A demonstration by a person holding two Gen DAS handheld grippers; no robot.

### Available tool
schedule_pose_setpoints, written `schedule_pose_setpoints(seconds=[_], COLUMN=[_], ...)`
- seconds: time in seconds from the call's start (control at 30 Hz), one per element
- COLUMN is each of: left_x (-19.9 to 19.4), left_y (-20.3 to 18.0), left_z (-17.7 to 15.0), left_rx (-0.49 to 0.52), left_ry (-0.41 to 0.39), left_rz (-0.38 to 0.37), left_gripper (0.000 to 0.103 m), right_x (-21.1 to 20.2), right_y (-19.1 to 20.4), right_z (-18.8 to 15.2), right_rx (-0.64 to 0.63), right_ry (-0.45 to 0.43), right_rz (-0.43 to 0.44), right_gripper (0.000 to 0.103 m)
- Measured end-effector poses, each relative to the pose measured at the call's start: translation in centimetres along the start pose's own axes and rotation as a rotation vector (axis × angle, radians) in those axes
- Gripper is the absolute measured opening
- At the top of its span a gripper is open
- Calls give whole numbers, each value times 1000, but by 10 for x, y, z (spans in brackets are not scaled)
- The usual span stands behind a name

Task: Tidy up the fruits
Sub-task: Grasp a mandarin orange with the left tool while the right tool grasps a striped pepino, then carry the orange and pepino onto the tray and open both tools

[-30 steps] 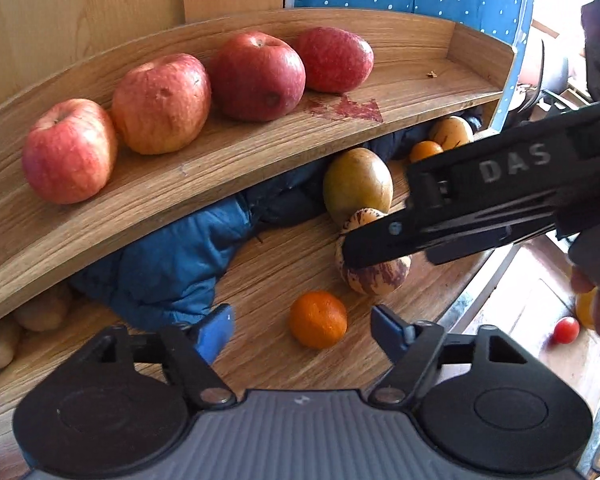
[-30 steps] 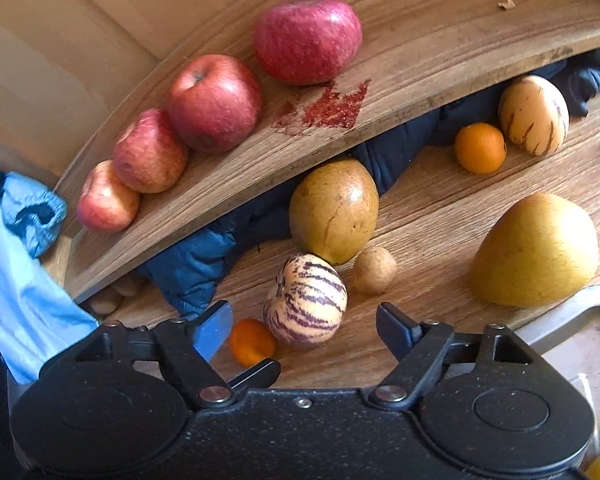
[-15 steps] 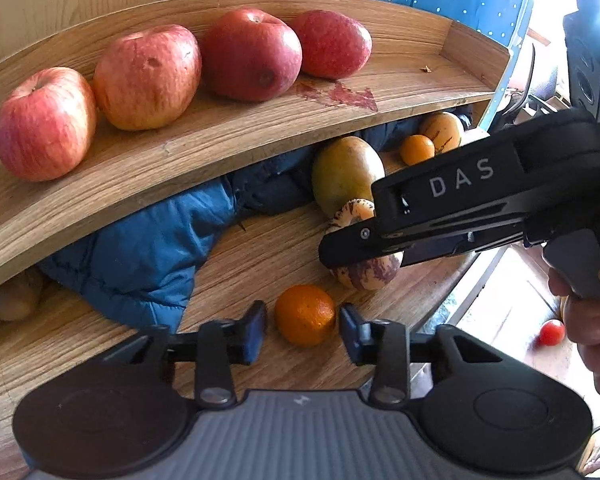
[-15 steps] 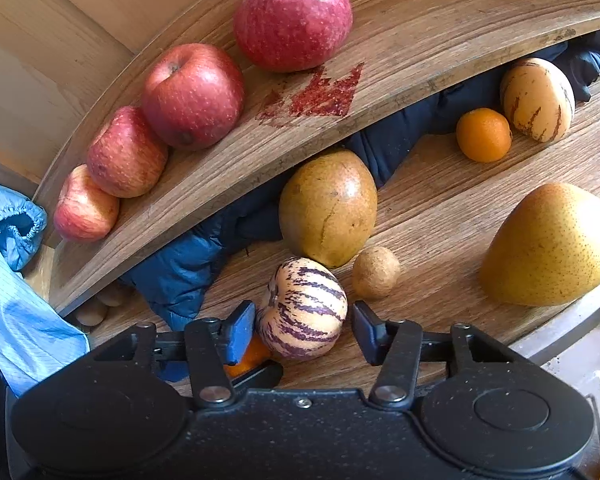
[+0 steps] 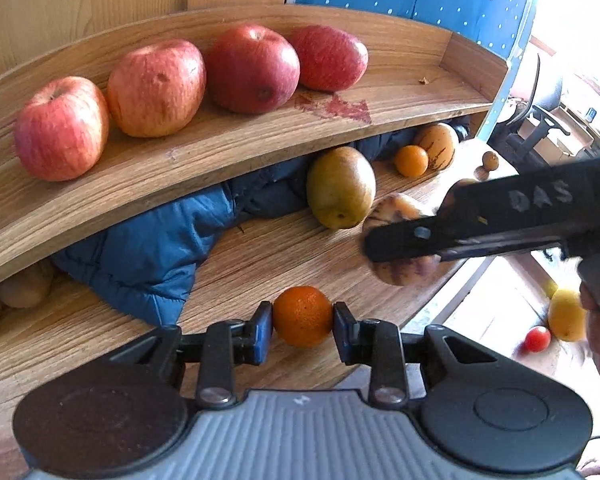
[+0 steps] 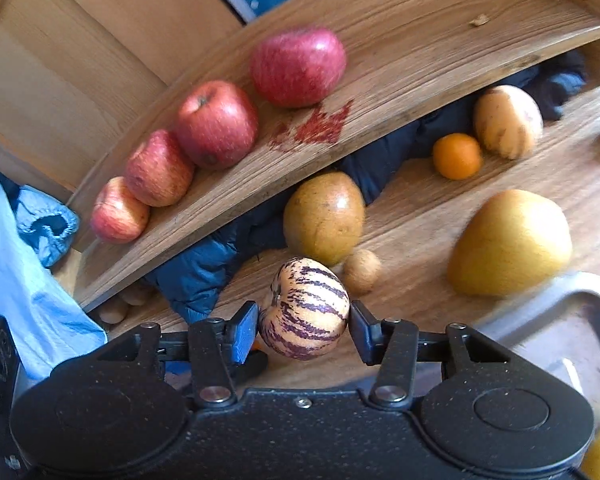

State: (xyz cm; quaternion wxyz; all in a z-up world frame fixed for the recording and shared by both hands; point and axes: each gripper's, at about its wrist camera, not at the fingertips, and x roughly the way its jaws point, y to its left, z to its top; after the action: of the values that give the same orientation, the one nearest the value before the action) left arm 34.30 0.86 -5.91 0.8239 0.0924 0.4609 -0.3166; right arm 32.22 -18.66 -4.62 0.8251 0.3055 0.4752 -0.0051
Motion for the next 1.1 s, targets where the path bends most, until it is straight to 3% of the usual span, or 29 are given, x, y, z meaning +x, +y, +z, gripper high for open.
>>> schedule_pose_setpoints(seconds=[0.23, 0.57, 0.93, 1.1], left_x=[-12, -14, -13, -14], left_y=[-24, -72, -115, -127], left_z=[-5, -24, -53, -61], left_rx=[-18, -17, -13, -15], left_ry=[-12, 17, 76, 89], left_rz=[-21, -82, -132, -128], left_gripper=[35, 35, 35, 35], right_x=[-50, -113, -142, -142], right_y=[-23, -46, -83, -87], right_z=[-20, -72, -110, -112], right_rx=[-61, -95, -19, -101], right_ry=[-54, -29, 54, 67], right_rz=[-28, -51, -103, -167], right_gripper=[51, 51, 51, 51])
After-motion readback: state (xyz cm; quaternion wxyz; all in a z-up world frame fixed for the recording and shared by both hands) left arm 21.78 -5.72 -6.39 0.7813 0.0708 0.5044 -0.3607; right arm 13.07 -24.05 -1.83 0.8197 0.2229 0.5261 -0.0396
